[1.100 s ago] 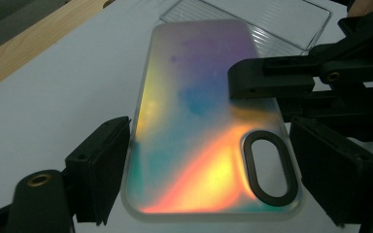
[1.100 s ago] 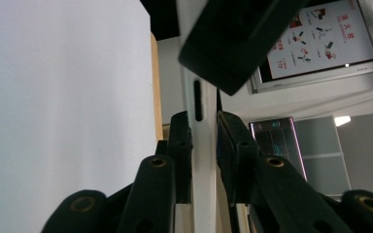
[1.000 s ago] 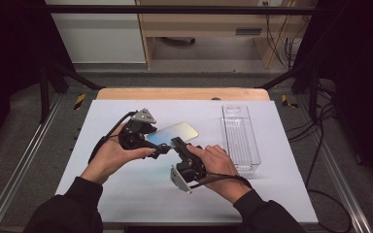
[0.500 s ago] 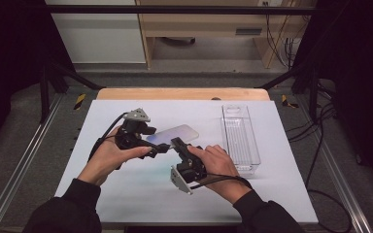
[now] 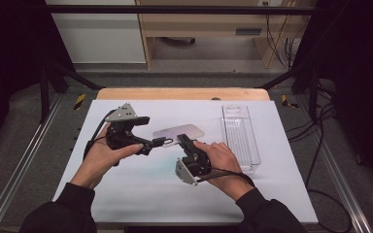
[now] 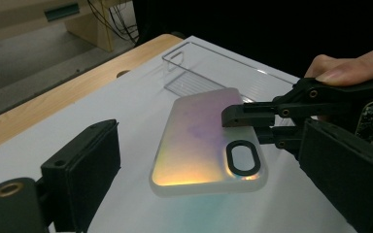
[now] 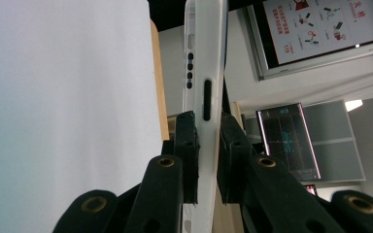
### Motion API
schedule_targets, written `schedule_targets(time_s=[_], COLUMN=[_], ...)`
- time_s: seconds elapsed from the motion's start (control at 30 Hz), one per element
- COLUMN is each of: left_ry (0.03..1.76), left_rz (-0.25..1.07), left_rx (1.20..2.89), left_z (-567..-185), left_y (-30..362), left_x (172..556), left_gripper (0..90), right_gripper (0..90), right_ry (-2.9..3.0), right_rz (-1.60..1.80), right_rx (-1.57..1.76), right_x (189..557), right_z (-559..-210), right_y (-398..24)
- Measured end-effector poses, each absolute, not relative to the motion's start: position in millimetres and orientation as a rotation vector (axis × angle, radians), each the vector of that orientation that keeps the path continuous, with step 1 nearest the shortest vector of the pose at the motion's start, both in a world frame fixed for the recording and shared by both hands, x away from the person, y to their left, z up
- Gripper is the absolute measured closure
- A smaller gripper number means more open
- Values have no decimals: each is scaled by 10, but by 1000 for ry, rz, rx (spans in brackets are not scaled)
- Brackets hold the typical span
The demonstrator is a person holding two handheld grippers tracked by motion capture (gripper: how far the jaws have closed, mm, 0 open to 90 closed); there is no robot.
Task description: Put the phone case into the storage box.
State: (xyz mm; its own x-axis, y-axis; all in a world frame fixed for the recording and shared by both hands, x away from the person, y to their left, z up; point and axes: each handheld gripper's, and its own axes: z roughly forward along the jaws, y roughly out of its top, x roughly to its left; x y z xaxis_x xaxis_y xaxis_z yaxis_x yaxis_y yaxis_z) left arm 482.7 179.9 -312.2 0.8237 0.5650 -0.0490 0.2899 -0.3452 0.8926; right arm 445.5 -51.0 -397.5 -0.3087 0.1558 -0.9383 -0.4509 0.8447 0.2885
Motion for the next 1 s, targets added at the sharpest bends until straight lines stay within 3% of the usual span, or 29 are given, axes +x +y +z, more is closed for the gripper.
schedule_targets(time_s=[0.5, 1.0], left_ry=[644, 615], left_rz=[446, 469], left_rx=[1809, 1762], left_z=[-3266, -3280], left_y=[1988, 2022], left_x=[4784, 4731], left_gripper=[65, 59], right_gripper=[813, 812], right_ry=[1830, 1833], right_rz=[643, 693], right_rx=[-138, -62], right_x=[4577, 4626], right_z=[-3937, -3858], right_y=[-606, -757])
